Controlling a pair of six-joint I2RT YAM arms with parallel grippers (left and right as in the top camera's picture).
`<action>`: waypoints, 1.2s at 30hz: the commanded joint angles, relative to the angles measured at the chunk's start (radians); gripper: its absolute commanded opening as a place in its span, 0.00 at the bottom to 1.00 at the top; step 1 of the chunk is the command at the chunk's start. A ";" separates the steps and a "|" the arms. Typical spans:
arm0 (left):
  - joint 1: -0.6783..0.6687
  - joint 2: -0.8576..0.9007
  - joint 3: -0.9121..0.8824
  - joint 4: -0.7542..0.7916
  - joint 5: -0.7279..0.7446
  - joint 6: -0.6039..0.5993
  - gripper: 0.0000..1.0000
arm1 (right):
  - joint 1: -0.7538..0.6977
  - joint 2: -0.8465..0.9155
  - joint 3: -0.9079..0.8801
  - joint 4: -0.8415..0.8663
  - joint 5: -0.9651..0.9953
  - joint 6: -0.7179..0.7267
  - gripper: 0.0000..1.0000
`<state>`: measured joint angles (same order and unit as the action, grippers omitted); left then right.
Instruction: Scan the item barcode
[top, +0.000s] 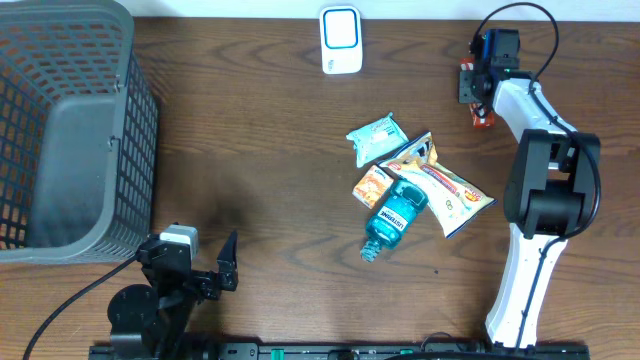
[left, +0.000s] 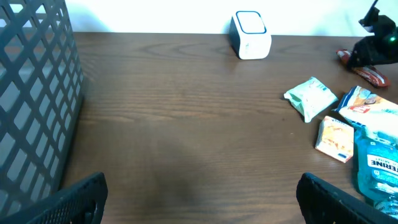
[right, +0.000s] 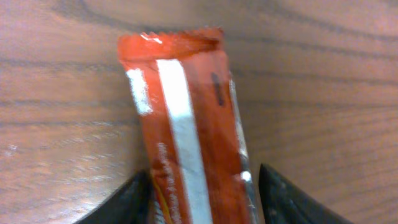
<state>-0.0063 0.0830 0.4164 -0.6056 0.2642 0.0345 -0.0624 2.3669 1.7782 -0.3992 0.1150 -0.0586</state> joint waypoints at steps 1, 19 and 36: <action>0.004 -0.004 0.009 0.000 0.013 0.014 0.97 | -0.020 0.010 0.000 -0.036 0.036 0.024 0.24; 0.004 -0.004 0.009 0.000 0.013 0.014 0.97 | -0.282 -0.217 0.003 -0.126 0.444 -0.111 0.01; 0.004 -0.004 0.009 0.000 0.013 0.014 0.97 | -0.681 -0.162 0.000 -0.222 0.219 -0.400 0.07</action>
<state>-0.0063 0.0830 0.4164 -0.6060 0.2646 0.0345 -0.6994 2.2028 1.7813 -0.6312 0.3466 -0.5148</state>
